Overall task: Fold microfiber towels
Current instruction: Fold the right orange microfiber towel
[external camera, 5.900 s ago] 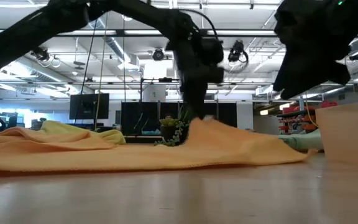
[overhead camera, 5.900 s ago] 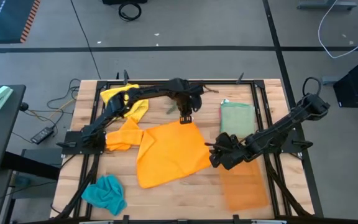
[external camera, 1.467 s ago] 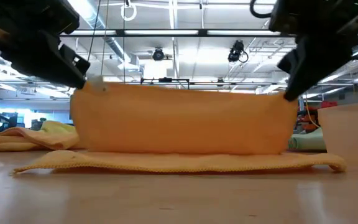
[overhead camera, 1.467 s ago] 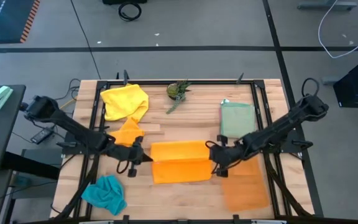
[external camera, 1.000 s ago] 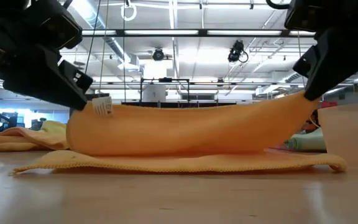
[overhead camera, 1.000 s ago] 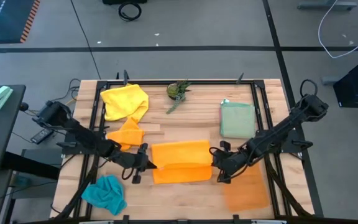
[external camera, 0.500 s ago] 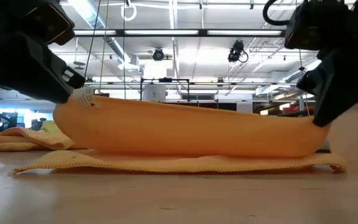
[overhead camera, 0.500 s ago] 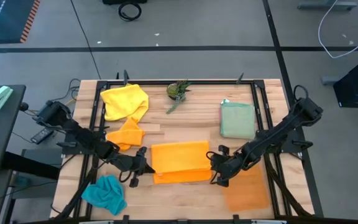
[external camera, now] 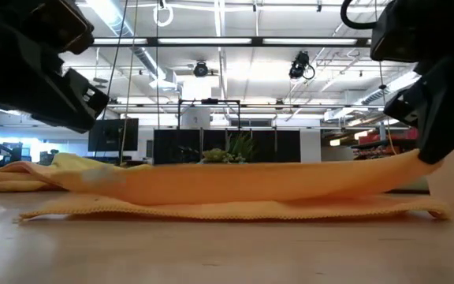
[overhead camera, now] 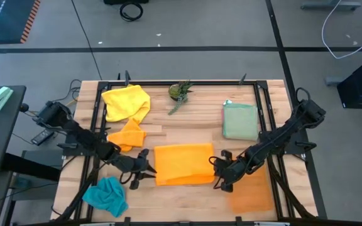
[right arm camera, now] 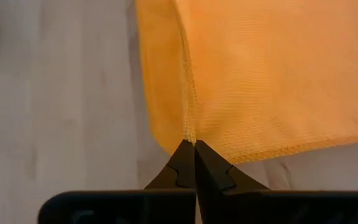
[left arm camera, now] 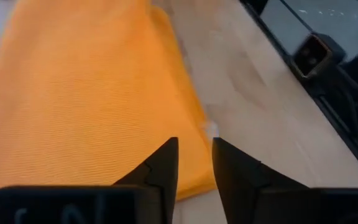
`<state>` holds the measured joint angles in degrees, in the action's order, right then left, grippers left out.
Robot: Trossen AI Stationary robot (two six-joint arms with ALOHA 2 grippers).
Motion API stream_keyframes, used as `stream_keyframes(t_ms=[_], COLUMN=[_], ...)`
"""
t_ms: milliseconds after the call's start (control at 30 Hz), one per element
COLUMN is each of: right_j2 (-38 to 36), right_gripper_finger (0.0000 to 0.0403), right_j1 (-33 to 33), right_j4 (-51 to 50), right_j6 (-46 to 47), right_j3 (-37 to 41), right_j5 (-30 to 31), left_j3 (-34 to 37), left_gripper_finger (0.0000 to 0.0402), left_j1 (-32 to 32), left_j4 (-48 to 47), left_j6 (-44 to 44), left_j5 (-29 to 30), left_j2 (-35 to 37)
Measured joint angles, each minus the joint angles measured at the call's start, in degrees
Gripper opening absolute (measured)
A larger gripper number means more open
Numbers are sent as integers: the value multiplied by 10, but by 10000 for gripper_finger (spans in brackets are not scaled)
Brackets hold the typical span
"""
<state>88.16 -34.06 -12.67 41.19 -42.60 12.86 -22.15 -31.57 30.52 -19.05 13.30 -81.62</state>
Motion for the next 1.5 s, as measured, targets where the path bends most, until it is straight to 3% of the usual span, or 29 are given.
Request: stream_keyframes(t_ms=[567, 800, 933, 1100, 1300, 1500], right_j2=[0, 0, 0, 0, 0, 0], right_gripper_finger=[12, 9, 9, 9, 9, 9], right_j1=[-3, -3, -2, 0, 7, 7], right_j4=[43, 49, 48, 47, 46, 46], right_j6=[-5, -5, -9, -17, -16, -18], right_j3=[-9, -9, -9, -9, -9, -9], right_j5=[-62, -63, -58, -42, -40, -41], left_j3=[0, 0, 0, -39, -111, -125], left_gripper_finger=[66, 60, 87, 141, 202, 214], left_j1=[93, 77, 29, -12, -24, -21], left_j4=[4, 55, 51, 21, -131, -160], left_j6=[7, 67, 72, 110, 193, 198], left_j5=[0, -128, -130, -65, -38, -27], left_j2=[-25, -23, -35, -66, -98, -104])
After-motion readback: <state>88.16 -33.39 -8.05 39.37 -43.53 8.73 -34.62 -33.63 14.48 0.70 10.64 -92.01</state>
